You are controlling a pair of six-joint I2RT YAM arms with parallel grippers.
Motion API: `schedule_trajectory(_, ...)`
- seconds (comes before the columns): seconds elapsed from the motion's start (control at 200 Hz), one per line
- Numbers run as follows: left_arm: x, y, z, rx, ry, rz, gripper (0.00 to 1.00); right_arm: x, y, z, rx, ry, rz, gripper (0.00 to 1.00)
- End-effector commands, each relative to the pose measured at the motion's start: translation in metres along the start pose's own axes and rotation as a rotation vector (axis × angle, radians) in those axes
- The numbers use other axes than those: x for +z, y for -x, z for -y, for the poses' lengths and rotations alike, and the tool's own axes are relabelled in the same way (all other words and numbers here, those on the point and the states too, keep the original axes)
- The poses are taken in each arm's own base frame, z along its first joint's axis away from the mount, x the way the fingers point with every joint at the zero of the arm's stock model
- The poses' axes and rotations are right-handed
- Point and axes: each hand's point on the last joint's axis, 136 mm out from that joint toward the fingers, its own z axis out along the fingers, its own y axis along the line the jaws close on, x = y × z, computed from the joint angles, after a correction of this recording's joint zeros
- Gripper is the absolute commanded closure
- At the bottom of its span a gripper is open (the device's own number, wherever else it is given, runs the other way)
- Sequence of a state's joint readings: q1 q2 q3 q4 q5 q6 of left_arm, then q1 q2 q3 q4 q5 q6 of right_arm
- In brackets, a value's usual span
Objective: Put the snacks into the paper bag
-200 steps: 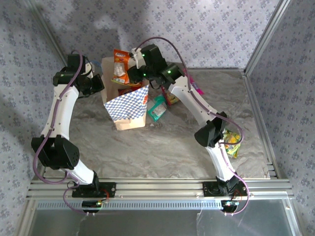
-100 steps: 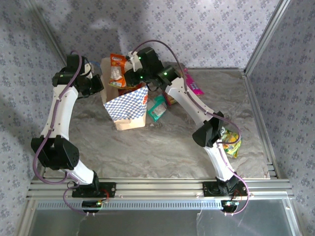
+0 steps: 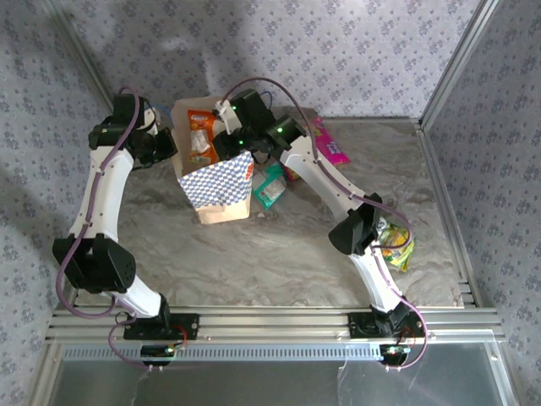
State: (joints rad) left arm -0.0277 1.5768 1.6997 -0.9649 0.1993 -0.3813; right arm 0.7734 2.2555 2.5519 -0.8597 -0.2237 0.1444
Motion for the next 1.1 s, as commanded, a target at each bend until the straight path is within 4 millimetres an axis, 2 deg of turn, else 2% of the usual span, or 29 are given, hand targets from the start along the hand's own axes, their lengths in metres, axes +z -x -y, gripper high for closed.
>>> schedule_trajectory(0.0, -0.009, -0.005, 0.003, 0.008, -0.023, -0.010, 0.91, -0.009, 0.001, -0.010, -0.042, -0.006, -0.006, 0.98)
schedule_trajectory(0.235, -0.011, -0.005, 0.005, 0.006, -0.030, -0.005, 0.92, -0.012, -0.008, -0.014, -0.041, -0.001, -0.041, 0.94)
schedule_trajectory(0.485, -0.011, -0.004, 0.005, -0.001, -0.034, -0.005, 0.91, -0.022, -0.014, -0.020, -0.042, 0.017, -0.068, 0.80)
schedule_trajectory(0.62, -0.011, -0.005, 0.005, -0.002, -0.034, -0.006, 0.91, -0.026, -0.019, -0.021, -0.041, 0.016, -0.087, 0.66)
schedule_trajectory(0.735, -0.009, -0.007, 0.005, -0.006, -0.035, -0.014, 0.91, -0.031, -0.018, -0.022, -0.046, 0.009, -0.083, 0.61)
schedule_trajectory(0.86, -0.008, -0.007, 0.005, -0.009, -0.035, -0.016, 0.91, -0.039, -0.012, -0.019, -0.042, -0.018, -0.060, 0.59)
schedule_trajectory(1.094, -0.008, -0.008, 0.005, -0.014, -0.033, -0.020, 0.91, -0.057, -0.003, -0.028, -0.052, 0.000, -0.014, 0.59)
